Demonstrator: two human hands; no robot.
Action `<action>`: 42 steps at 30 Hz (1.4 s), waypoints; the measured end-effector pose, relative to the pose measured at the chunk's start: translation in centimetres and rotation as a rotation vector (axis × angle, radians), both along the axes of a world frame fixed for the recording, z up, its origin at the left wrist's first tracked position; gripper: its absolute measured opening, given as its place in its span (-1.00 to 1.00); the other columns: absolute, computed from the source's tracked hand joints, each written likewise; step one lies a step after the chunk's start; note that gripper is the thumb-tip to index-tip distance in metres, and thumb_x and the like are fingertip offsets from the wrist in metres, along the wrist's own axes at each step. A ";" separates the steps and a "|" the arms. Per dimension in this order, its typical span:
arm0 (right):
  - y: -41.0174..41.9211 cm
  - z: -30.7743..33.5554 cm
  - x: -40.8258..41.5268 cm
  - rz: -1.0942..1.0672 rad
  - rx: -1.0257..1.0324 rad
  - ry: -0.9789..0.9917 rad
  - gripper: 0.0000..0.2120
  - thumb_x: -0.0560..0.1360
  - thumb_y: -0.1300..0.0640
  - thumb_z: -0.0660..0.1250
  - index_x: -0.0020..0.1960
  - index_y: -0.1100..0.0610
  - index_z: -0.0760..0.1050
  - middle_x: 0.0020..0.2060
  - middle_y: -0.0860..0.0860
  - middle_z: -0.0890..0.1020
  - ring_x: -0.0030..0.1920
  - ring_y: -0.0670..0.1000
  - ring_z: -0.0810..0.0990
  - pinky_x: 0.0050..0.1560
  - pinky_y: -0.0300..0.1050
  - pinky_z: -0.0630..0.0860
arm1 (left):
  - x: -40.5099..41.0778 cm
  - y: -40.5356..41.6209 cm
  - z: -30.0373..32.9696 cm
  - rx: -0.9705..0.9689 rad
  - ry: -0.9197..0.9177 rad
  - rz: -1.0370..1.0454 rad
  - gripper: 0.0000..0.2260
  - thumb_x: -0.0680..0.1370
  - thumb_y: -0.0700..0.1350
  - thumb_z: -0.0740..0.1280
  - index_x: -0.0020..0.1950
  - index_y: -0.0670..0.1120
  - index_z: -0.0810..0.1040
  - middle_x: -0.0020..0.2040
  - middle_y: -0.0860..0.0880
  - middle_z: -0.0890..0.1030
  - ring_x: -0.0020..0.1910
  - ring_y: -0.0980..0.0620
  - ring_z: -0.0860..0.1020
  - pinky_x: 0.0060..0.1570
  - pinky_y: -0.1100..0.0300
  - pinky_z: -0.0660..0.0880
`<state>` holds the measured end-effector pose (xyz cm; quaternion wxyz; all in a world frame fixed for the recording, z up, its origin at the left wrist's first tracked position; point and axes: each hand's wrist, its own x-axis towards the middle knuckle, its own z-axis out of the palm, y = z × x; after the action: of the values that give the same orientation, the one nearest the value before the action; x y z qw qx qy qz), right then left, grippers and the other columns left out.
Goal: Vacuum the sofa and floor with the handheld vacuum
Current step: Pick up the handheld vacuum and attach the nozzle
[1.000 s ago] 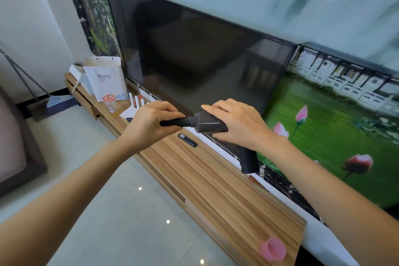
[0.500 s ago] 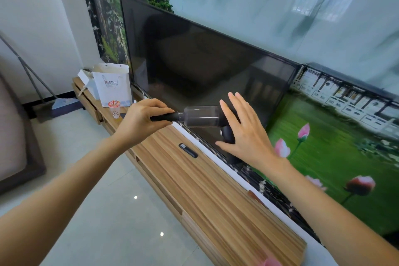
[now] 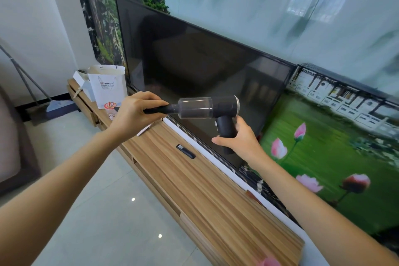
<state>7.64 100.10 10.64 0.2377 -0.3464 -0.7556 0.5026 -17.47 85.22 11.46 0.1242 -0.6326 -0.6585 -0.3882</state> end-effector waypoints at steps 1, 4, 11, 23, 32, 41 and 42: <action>0.1 -0.2 0.0 0.004 -0.019 0.000 -0.49 0.31 0.21 0.58 0.17 0.03 0.44 -0.01 0.06 0.66 -0.07 0.02 0.66 -0.34 -0.35 0.51 | 0.0 0.0 0.0 -0.001 0.001 -0.003 -0.72 0.38 -0.25 0.52 0.08 -0.18 0.67 -0.05 -0.10 0.64 -0.09 -0.02 0.57 -0.11 0.04 0.57; -0.2 -0.6 -0.2 0.010 -0.083 0.012 -0.58 0.33 0.24 0.56 0.10 0.03 0.48 -0.12 0.04 0.64 -0.16 -0.04 0.62 -0.32 -0.32 0.53 | -0.1 0.2 0.2 0.002 0.006 -0.012 -0.72 0.38 -0.24 0.52 0.08 -0.18 0.67 -0.05 -0.10 0.64 -0.10 0.00 0.56 -0.12 0.05 0.57; -0.5 -1.6 -0.2 0.015 -0.203 0.169 -0.64 0.36 0.34 0.48 0.07 0.25 0.42 -0.30 0.02 0.57 -0.35 0.05 0.52 -0.22 0.00 0.52 | -0.3 0.6 0.5 -0.016 0.038 -0.029 -0.73 0.41 -0.23 0.50 0.11 -0.18 0.66 -0.05 -0.11 0.63 -0.09 0.00 0.54 -0.15 0.03 0.58; 0.7 -1.5 0.8 0.172 -0.545 0.238 -0.65 0.27 0.35 0.49 0.01 0.20 0.49 -0.32 0.08 0.55 -0.37 0.07 0.54 -0.21 -0.04 0.57 | 0.1 1.4 0.5 -0.009 0.079 -0.053 -0.73 0.43 -0.22 0.48 0.12 -0.19 0.65 -0.04 -0.11 0.62 -0.07 -0.04 0.53 -0.15 0.06 0.56; 0.8 -1.4 1.5 0.228 -0.601 0.168 -0.64 0.29 0.37 0.48 0.02 0.16 0.47 -0.36 0.11 0.53 -0.34 0.06 0.55 -0.04 0.09 0.64 | -0.2 2.3 0.4 -0.018 0.094 -0.050 -0.73 0.43 -0.22 0.48 0.12 -0.18 0.65 -0.02 -0.12 0.62 -0.06 -0.02 0.51 -0.12 0.23 0.47; 0.5 -2.1 0.9 0.206 -0.519 0.205 -0.62 0.28 0.39 0.45 0.00 0.15 0.41 -0.40 0.09 0.48 -0.38 0.05 0.50 -0.20 -0.02 0.55 | -0.4 3.3 0.6 -0.003 0.105 0.003 -0.72 0.43 -0.23 0.49 0.14 -0.17 0.64 0.01 -0.12 0.61 -0.01 -0.09 0.53 -0.11 0.05 0.53; 0.5 -2.1 0.8 0.203 -0.519 0.214 -0.62 0.29 0.40 0.45 0.00 0.15 0.41 -0.40 0.09 0.48 -0.38 0.05 0.50 -0.18 -0.01 0.55 | -0.5 3.4 0.5 -0.003 0.114 0.021 -0.71 0.43 -0.23 0.49 0.14 -0.16 0.64 0.02 -0.12 0.61 0.00 -0.09 0.52 -0.11 0.04 0.54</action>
<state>8.40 100.64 8.55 0.1678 -0.2633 -0.6032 0.7339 -17.94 88.67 11.97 0.1644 -0.6470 -0.6575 -0.3493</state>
